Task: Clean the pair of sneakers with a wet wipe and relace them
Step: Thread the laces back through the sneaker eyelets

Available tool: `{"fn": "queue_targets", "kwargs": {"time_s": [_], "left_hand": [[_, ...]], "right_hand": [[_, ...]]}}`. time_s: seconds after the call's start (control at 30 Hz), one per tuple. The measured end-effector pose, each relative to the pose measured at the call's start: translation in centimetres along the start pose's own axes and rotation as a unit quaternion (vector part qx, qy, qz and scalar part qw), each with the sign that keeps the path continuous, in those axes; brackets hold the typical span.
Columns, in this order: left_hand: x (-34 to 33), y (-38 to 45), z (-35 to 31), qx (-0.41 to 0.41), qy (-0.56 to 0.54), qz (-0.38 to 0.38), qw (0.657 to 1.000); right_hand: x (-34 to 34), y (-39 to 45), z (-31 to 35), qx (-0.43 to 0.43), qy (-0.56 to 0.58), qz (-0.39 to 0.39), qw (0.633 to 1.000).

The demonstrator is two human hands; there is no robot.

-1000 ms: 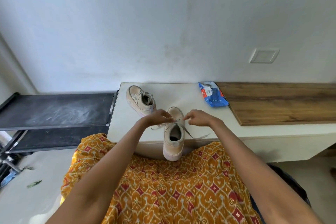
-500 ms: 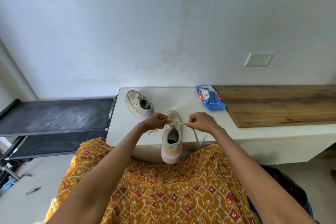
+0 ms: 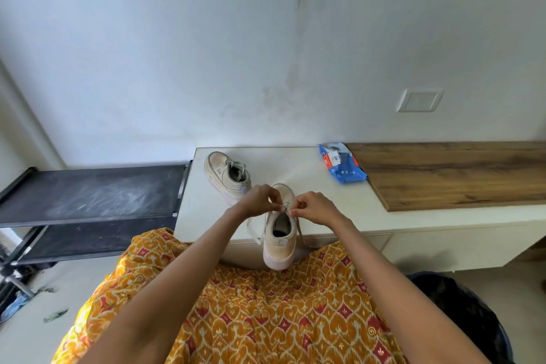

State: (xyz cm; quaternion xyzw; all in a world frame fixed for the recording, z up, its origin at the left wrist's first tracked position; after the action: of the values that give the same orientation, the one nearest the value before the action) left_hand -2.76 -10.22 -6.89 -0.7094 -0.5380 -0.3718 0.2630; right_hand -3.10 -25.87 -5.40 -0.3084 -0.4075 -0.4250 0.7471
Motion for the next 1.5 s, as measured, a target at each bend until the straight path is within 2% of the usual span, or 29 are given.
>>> {"fn": "queue_targets", "kwargs": {"time_s": [0.07,0.17,0.23,0.33,0.5,0.7,0.93,1.0,1.07,1.13,1.2,1.3,1.33,1.37,1.4,1.43,1.5], "left_hand": [[-0.3,0.1,-0.2,0.015,0.013,-0.019,1.000],[-1.3,0.2,0.2,0.068,-0.074,0.039,0.994],[-1.4,-0.1,0.1,0.098,-0.179,0.103,0.974],[-1.0,-0.3,0.3,0.085,-0.251,0.160,0.951],[-1.5,-0.9,1.2,0.098,-0.350,0.195,0.911],[-1.1,-1.1,1.2,0.120,-0.309,0.183,0.925],[-0.8,-1.5,0.6,0.136,-0.317,0.187,0.920],[-0.5,-1.6,0.2,0.118,-0.265,0.179,0.940],[-0.2,-1.4,-0.3,0.085,-0.184,0.156,0.967],[-0.1,-1.0,-0.8,0.061,-0.143,0.129,0.979],[-0.3,-0.5,-1.0,0.063,-0.135,0.106,0.983],[-0.7,-0.1,-0.6,0.076,-0.135,0.051,0.987],[-0.8,0.0,-0.5,0.077,-0.134,0.035,0.987],[-0.9,0.0,-0.5,0.080,-0.134,0.024,0.987],[-1.0,0.1,-0.4,0.084,-0.138,0.020,0.987],[-1.2,0.1,-0.4,0.090,-0.144,0.021,0.985],[-1.2,0.0,-0.3,0.104,-0.163,0.029,0.981]], "right_hand": [[0.1,0.0,0.1,-0.008,-0.001,-0.027,1.000],[0.5,0.2,0.3,-0.011,-0.009,-0.064,0.998],[0.6,0.3,0.9,0.007,-0.049,-0.083,0.995],[0.7,0.3,1.4,0.049,-0.112,-0.104,0.987],[0.1,-0.2,0.2,0.073,-0.125,-0.096,0.985],[0.3,0.1,0.0,0.057,-0.080,-0.073,0.993],[1.0,-0.6,-0.9,0.027,-0.027,-0.030,0.999],[1.1,-0.6,-0.9,0.010,0.004,-0.021,1.000],[1.1,-0.6,-1.1,-0.027,0.095,0.010,0.995],[1.4,-0.6,-1.1,-0.066,0.236,0.033,0.969],[2.6,-0.4,-0.9,-0.072,0.387,-0.003,0.919],[5.2,-0.2,-0.7,-0.074,0.617,-0.095,0.778],[5.9,-0.1,-0.7,-0.074,0.660,-0.121,0.738],[6.4,0.1,-0.7,-0.073,0.679,-0.144,0.716],[6.7,0.1,-0.6,-0.068,0.679,-0.155,0.714],[6.8,0.1,-0.2,-0.060,0.650,-0.156,0.742],[6.4,0.0,0.8,-0.033,0.473,-0.123,0.872]]}}
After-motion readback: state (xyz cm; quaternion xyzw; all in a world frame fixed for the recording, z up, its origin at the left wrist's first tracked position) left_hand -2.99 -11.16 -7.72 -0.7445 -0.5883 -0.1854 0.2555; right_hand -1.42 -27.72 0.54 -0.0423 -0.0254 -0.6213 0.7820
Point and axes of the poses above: each hand's wrist, its own y-axis towards the middle knuckle, its own x-axis out of the back of the hand, z = x × y, the point moved 5 cm from there along y, towards the middle knuckle
